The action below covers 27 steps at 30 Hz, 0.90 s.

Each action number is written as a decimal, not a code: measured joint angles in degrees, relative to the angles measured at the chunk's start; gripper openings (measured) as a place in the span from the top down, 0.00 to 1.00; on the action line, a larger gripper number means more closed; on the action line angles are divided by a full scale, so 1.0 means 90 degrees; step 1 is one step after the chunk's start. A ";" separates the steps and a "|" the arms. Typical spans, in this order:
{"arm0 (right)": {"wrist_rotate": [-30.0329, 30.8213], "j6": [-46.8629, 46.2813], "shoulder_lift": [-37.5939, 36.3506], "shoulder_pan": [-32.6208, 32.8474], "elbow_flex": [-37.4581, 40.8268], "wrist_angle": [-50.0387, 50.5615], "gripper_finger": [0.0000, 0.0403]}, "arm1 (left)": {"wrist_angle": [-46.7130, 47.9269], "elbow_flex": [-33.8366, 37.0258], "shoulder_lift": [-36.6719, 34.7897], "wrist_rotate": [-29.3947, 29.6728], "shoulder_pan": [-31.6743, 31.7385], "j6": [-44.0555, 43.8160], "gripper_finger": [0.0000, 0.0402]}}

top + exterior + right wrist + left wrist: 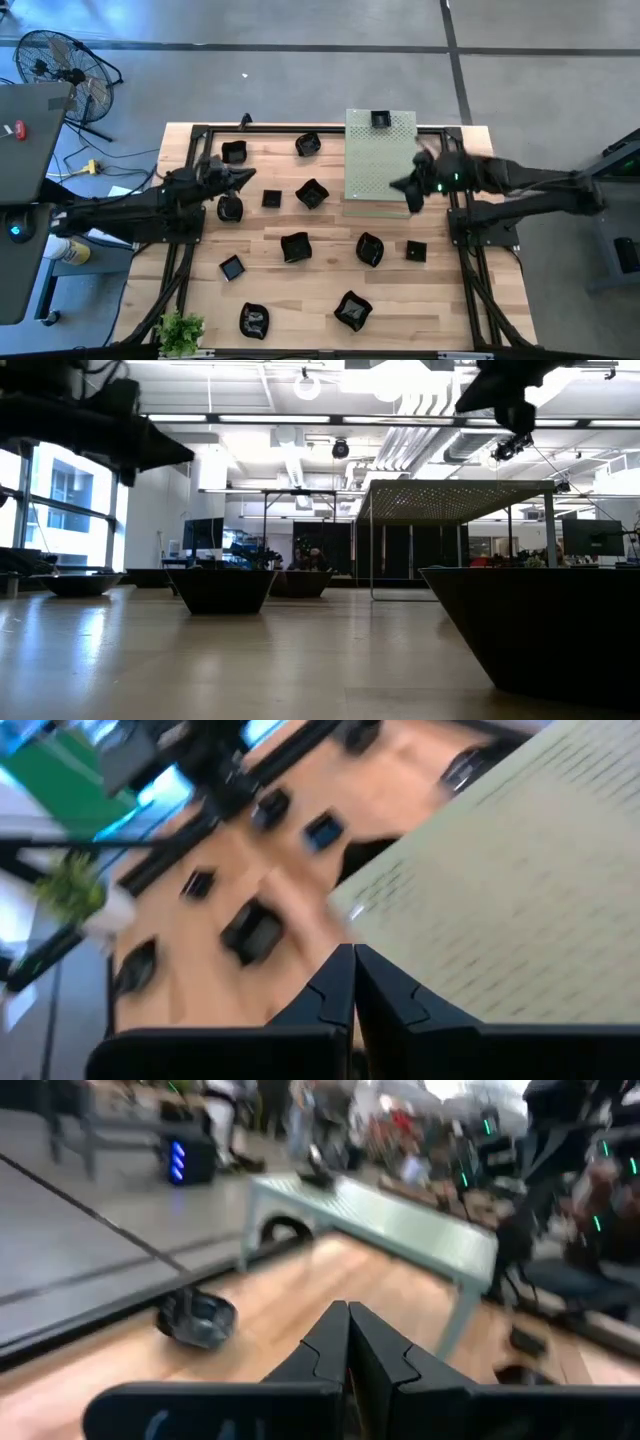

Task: Pick & Place Mini shaped plates
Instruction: Put the black distorted square plate on the shelf

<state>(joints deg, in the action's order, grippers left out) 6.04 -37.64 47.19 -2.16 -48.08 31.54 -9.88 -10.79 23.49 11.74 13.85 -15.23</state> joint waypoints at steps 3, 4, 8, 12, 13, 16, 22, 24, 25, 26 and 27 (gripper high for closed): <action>0.0439 -0.0432 0.0181 0.0976 0.0021 0.0030 0.99 | 0.0139 -0.0378 0.0789 -0.0467 0.0000 0.0015 1.00; 0.0566 -0.0601 0.0267 0.1270 0.0021 0.0038 0.99 | 0.0191 -0.0479 0.1026 -0.0627 0.0000 0.0018 1.00; 0.0848 -0.1265 0.0738 0.2331 0.0021 0.0033 1.00 | 0.0446 -0.0777 0.1843 -0.0948 -0.0002 0.0018 1.00; 0.0848 -0.1771 0.1458 0.3173 0.0021 -0.0080 0.99 | 0.0373 -0.0847 0.2304 -0.0963 -0.0002 0.0015 1.00; 0.0815 -0.1822 0.1664 0.3341 0.0021 -0.0200 0.99 | 0.0377 -0.0847 0.2356 -0.0963 -0.0002 0.0004 1.00; 0.0660 -0.1957 0.2281 0.3703 0.0021 -0.0763 0.99 | 0.0399 -0.0847 0.2447 -0.1041 0.0000 -0.0004 1.00; 0.0222 -0.2447 0.3429 0.3981 0.0021 -0.2063 0.95 | 0.0451 -0.0847 0.2467 -0.1102 0.0000 -0.0002 1.00; 0.0087 -0.2520 0.3806 0.4005 0.0018 -0.2550 0.90 | 0.0448 -0.0847 0.2467 -0.1094 0.0000 -0.0003 1.00; 0.0004 -0.2572 0.3979 0.4006 0.0018 -0.2782 0.88 | 0.0449 -0.0847 0.2467 -0.1091 0.0000 -0.0004 1.00; -0.0090 -0.2619 0.4148 0.4005 0.0018 -0.2992 0.85 | 0.0451 -0.0847 0.2467 -0.1090 0.0000 -0.0004 1.00; -0.0164 -0.2649 0.4318 0.4005 0.0015 -0.3193 0.82 | 0.0448 -0.0847 0.2467 -0.1085 0.0000 -0.0003 1.00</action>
<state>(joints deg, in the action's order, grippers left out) 4.57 -61.49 86.05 33.89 -47.95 2.80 -5.85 -18.41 45.69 1.98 13.85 -15.26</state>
